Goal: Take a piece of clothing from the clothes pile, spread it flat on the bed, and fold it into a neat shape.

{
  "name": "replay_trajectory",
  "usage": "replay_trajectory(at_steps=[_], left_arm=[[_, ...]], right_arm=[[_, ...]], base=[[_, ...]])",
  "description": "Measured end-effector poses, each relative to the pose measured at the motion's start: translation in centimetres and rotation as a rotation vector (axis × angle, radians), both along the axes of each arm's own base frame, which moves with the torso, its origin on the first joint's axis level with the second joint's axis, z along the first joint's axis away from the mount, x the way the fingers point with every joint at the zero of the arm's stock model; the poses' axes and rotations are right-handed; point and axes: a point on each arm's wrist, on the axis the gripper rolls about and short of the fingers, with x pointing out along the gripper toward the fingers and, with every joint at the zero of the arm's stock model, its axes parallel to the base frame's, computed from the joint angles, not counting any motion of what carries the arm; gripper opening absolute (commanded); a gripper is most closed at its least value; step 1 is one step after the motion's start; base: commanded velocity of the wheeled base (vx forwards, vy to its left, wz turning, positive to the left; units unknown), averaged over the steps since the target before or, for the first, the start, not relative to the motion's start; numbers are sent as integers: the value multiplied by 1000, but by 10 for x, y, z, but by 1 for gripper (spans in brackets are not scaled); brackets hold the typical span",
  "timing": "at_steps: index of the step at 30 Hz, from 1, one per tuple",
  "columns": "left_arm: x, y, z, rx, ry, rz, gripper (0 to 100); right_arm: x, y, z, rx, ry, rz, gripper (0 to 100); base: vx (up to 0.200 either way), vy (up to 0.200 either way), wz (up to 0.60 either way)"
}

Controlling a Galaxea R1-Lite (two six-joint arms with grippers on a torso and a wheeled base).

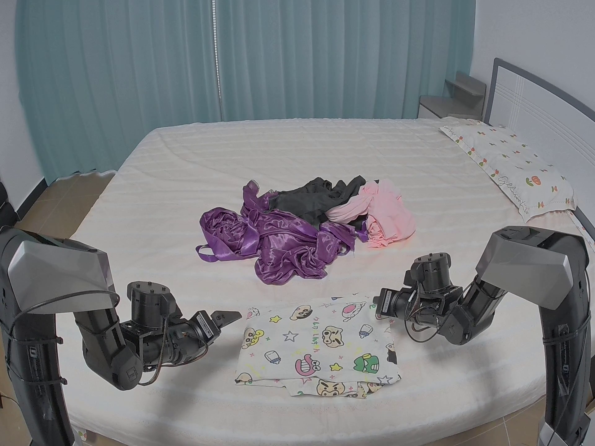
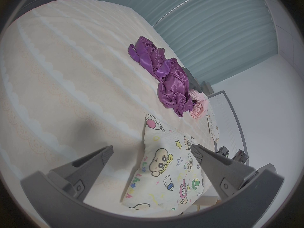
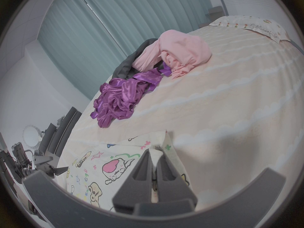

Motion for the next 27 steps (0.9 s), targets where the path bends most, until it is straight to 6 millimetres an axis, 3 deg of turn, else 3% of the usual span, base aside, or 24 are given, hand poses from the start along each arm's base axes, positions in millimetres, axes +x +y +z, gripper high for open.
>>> replay_trajectory(at_steps=[6, 7, 16, 21, 27], left_arm=[[0, -1, 0, 1, -2, -3, 100], [0, -1, 0, 1, -2, -3, 100], [0, 0, 0, 3, -3, -1, 100], [-3, 1, 7, 15, -44, 26, 100], [-19, 7, 35, 27, -165, 39, 100]], right_arm=[[0, -1, -1, -3, 3, -6, 0], [0, -1, -2, -3, 4, -6, 100], [-12, -9, 9, -12, 15, -22, 100], [-30, -22, 44, -9, -27, -52, 100], [-70, -40, 105, 12, -128, -85, 100]], base=[[0, 0, 0], [0, 0, 0], [0, 0, 0], [0, 0, 0], [0, 0, 0]])
